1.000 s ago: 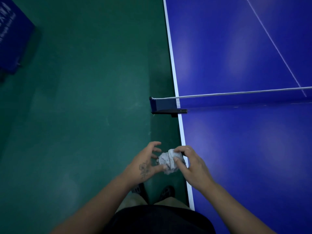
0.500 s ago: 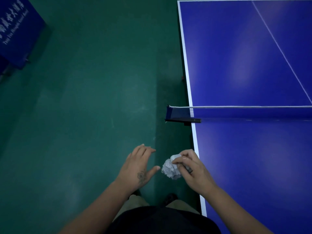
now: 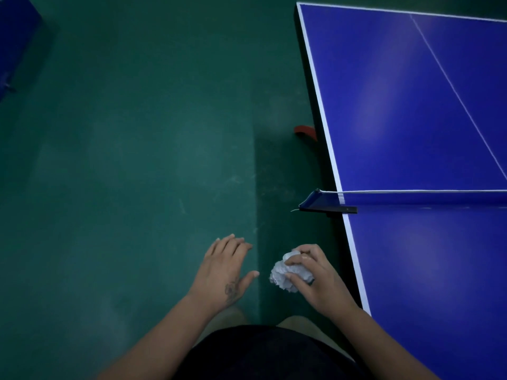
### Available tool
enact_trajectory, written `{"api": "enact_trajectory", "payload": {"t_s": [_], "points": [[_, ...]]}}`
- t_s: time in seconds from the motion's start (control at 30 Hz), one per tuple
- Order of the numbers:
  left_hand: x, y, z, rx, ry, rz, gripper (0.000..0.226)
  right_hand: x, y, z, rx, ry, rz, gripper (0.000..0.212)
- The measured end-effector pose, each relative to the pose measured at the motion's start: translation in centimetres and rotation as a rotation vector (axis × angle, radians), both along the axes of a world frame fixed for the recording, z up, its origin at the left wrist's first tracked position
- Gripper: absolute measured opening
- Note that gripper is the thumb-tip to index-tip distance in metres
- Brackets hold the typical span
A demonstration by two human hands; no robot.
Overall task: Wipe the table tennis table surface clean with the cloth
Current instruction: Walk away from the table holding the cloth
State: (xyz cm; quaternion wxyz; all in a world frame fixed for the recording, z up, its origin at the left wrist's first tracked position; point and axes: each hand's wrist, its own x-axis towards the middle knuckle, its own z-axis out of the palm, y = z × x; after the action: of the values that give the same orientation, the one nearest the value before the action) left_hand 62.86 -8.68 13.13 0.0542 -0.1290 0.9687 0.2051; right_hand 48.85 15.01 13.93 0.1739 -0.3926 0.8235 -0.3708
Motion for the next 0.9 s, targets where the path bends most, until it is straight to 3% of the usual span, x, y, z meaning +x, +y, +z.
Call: {"api": "enact_trajectory", "payload": {"t_s": [0.13, 0.43, 0.9], "points": [[0.6, -3.9, -0.3, -0.063, 0.003, -0.039, 0.059, 1.3, -3.9, 0.0, -0.002, 0.023, -0.047, 0.031], [-1.1, -9.8, -0.2, 0.000, 0.022, -0.015, 0.062, 1.8, -9.6, 0.3, -0.002, 0.032, -0.060, 0.026], [-10.0, -17.5, -0.2, -0.040, -0.072, 0.104, 0.068, -10.3, -18.1, -1.4, 0.008, -0.019, -0.044, 0.025]]}}
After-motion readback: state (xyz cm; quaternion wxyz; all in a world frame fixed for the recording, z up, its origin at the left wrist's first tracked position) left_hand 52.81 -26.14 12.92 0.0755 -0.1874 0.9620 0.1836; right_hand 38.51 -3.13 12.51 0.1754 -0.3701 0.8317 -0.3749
